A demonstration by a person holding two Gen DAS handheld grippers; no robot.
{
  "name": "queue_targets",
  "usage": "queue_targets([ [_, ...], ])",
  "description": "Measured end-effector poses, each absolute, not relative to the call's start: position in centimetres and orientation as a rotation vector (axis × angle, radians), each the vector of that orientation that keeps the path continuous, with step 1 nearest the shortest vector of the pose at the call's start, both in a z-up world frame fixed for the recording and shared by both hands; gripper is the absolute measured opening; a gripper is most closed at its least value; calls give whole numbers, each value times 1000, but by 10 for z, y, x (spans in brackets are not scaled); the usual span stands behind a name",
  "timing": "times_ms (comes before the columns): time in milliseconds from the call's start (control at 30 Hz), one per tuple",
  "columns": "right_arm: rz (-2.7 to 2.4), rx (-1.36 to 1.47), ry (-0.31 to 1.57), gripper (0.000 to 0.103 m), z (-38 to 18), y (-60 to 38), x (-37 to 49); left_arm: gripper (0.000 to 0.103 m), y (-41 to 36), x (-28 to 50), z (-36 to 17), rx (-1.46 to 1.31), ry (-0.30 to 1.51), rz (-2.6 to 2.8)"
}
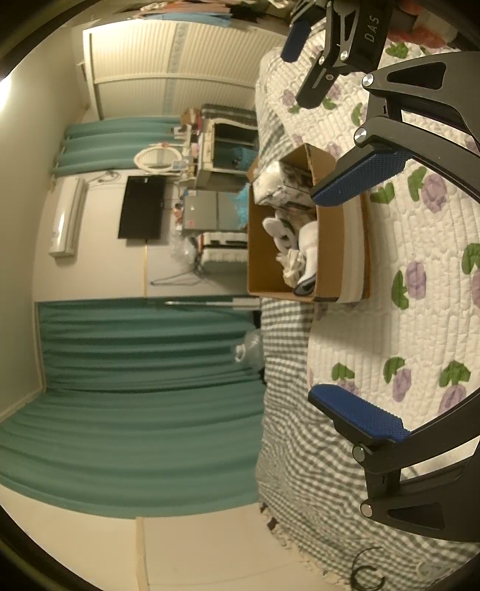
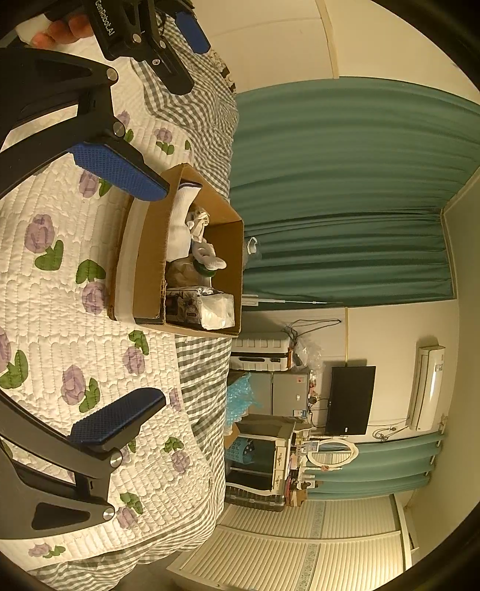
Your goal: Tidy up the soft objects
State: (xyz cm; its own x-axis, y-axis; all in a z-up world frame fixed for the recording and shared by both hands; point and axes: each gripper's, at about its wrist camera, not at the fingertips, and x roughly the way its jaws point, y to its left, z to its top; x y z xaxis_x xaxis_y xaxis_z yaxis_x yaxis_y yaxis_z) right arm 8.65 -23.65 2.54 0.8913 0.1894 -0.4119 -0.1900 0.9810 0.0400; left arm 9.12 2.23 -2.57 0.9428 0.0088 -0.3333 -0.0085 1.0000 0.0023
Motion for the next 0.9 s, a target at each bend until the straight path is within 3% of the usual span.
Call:
queue_targets([
  [900,201,2,445,102,21,-234,88,99,27,91,-27,-6,339,7],
])
